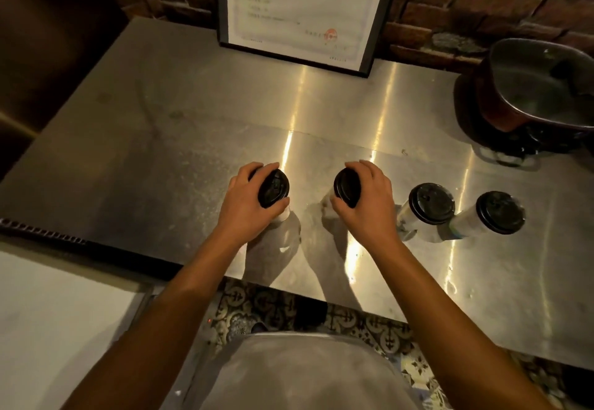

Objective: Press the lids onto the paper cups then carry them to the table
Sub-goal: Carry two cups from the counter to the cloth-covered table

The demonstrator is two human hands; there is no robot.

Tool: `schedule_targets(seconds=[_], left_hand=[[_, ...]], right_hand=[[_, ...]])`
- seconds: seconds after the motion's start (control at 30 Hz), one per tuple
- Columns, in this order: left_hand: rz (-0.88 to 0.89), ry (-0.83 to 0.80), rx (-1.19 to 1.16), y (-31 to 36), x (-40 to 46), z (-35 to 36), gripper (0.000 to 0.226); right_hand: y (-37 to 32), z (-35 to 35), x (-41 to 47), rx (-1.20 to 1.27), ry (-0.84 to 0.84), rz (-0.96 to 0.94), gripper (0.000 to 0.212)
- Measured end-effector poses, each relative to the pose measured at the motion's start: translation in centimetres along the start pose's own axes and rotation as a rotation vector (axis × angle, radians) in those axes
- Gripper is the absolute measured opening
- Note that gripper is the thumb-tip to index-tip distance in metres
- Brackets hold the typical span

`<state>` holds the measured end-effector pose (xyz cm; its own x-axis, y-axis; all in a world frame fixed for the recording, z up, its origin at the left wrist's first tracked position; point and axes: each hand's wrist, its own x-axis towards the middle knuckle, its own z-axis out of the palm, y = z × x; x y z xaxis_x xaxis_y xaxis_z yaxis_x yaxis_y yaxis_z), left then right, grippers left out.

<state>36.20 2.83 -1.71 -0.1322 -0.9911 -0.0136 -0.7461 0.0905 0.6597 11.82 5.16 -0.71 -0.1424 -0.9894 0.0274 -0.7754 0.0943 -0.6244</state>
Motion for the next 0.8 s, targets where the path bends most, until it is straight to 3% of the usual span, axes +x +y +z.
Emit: schedule_targets(seconds=[0.23, 0.43, 0.8], left_hand=[[0.117, 0.015, -0.032, 0.9, -2.3, -7.0, 0.076], [0.177, 0.118, 0.02, 1.2, -6.5, -13.1, 0.073], [-0.051, 0.477, -0.014, 0.0, -17.9, -18.3, 0.081]], right_hand=[[-6.9, -2.3, -3.4, 0.081, 0.153, -0.093, 0.066], [-12.5, -2.9, -6.7, 0.176, 0.162, -0.257, 0.06], [-19.2, -2.4, -9.0, 0.302, -0.033, -0.594, 0.061]])
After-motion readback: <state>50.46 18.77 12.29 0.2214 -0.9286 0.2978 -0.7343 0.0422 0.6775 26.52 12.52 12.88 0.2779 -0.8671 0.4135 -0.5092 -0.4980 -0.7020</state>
